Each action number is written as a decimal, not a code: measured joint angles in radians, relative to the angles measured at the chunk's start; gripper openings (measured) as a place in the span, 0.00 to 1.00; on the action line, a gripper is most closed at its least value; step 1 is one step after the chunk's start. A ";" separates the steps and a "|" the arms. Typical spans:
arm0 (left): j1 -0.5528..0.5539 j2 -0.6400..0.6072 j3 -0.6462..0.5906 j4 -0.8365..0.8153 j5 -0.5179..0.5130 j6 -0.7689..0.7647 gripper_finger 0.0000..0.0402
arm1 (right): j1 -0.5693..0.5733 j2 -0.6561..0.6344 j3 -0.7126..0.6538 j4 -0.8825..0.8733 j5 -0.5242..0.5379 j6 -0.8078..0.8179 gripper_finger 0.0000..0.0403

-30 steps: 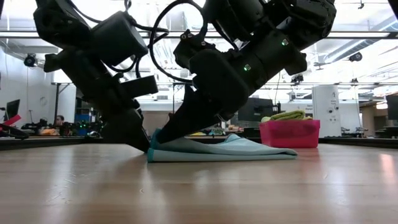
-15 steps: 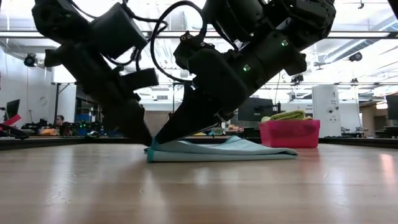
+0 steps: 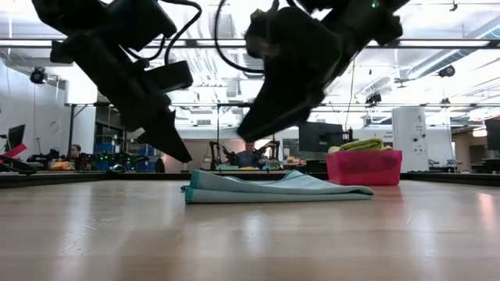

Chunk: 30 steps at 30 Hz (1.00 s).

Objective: Fold microfiber towels
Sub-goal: Fold the blue microfiber towel

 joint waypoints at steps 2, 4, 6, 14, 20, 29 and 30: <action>-0.005 -0.003 0.000 0.005 0.039 -0.013 0.27 | -0.008 -0.034 -0.006 -0.074 -0.001 0.055 0.42; -0.019 0.003 0.000 0.026 0.073 -0.017 0.27 | -0.017 -0.069 -0.022 -0.153 0.000 0.110 0.42; -0.036 0.011 0.000 0.036 0.083 -0.037 0.27 | -0.031 -0.108 -0.045 -0.201 0.000 0.175 0.42; -0.094 0.059 -0.004 0.093 0.082 -0.117 0.27 | -0.135 -0.258 -0.199 -0.278 0.000 0.399 0.47; -0.108 0.089 -0.004 0.117 0.077 -0.118 0.27 | -0.187 -0.309 -0.325 -0.240 -0.016 0.489 0.52; -0.108 0.120 -0.004 0.126 0.072 -0.119 0.27 | -0.192 -0.285 -0.409 -0.115 -0.035 0.533 0.57; -0.108 0.123 -0.004 0.128 0.072 -0.119 0.27 | -0.194 -0.276 -0.414 -0.103 -0.036 0.537 0.57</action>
